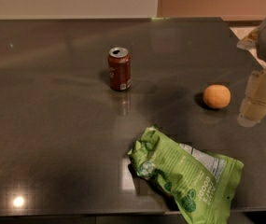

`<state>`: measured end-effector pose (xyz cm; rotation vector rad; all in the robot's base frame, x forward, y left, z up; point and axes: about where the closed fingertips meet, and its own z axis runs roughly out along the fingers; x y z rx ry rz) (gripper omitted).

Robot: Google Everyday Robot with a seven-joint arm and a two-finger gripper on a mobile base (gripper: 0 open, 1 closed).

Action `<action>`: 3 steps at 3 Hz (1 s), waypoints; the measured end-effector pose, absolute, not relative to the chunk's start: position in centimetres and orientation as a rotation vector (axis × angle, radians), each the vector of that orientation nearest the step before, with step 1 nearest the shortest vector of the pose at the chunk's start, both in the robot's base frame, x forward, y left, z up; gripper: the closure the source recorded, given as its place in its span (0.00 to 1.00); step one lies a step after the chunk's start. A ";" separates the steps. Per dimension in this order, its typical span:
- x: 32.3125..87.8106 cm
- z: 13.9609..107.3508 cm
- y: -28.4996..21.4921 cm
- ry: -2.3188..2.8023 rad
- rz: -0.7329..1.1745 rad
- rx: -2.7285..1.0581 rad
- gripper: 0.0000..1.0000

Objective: Move orange near coke can

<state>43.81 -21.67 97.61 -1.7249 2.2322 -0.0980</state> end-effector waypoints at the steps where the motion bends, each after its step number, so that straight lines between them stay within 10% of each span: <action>1: 43.9 97.6 -21.6 2.228 -0.097 -1.722 0.00; 3: 45.0 95.8 -21.2 2.202 -0.027 -1.700 0.00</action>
Offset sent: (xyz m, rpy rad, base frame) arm 0.0128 0.0026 -0.0184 0.0599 0.0047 -0.0030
